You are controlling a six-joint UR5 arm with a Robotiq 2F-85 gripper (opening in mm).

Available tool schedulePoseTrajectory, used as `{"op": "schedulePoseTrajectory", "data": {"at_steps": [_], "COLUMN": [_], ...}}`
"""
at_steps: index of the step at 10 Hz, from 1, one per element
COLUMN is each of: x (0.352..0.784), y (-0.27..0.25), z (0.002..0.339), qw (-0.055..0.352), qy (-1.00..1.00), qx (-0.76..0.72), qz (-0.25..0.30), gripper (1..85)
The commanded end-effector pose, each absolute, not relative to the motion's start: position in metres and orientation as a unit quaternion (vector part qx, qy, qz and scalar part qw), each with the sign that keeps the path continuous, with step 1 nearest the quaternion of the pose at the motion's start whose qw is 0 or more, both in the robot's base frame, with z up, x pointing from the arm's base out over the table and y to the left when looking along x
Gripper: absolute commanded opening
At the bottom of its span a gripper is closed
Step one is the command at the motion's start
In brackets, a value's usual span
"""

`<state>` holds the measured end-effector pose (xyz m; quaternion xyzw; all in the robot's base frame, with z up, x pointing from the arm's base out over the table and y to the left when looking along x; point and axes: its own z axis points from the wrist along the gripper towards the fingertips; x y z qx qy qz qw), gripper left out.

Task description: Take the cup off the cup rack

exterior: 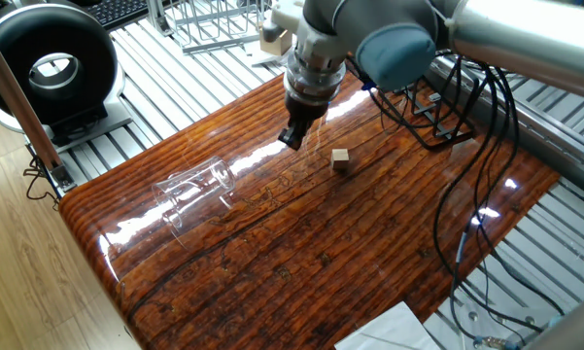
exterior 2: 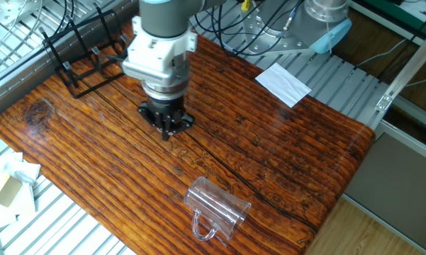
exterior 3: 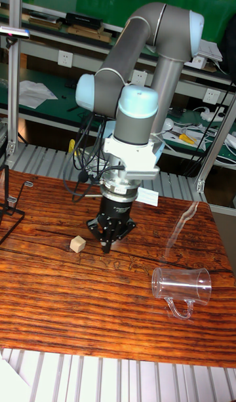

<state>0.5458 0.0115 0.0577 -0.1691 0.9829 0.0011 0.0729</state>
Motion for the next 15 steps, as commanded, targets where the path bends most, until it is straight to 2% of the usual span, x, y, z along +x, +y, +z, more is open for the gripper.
{"op": "schedulePoseTrajectory", "data": {"at_steps": [1,6,8,10,12,14,15], "x": [0.545,0.546,0.554,0.561,0.566,0.561,0.559], "y": [0.001,-0.022,-0.008,-0.021,-0.021,-0.016,-0.025], "z": [0.056,0.054,0.054,0.055,0.056,0.055,0.055], "qw": [0.056,0.043,0.062,0.070,0.078,0.072,0.065], "qy": [0.984,0.983,0.981,0.977,0.973,0.975,0.978], "qx": [-0.167,-0.179,-0.182,-0.198,-0.215,-0.209,-0.196], "qz": [-0.001,-0.026,-0.003,-0.030,-0.034,-0.022,-0.037], "gripper": [1.3,1.3,1.3,1.3,1.3,1.3,1.3]}}
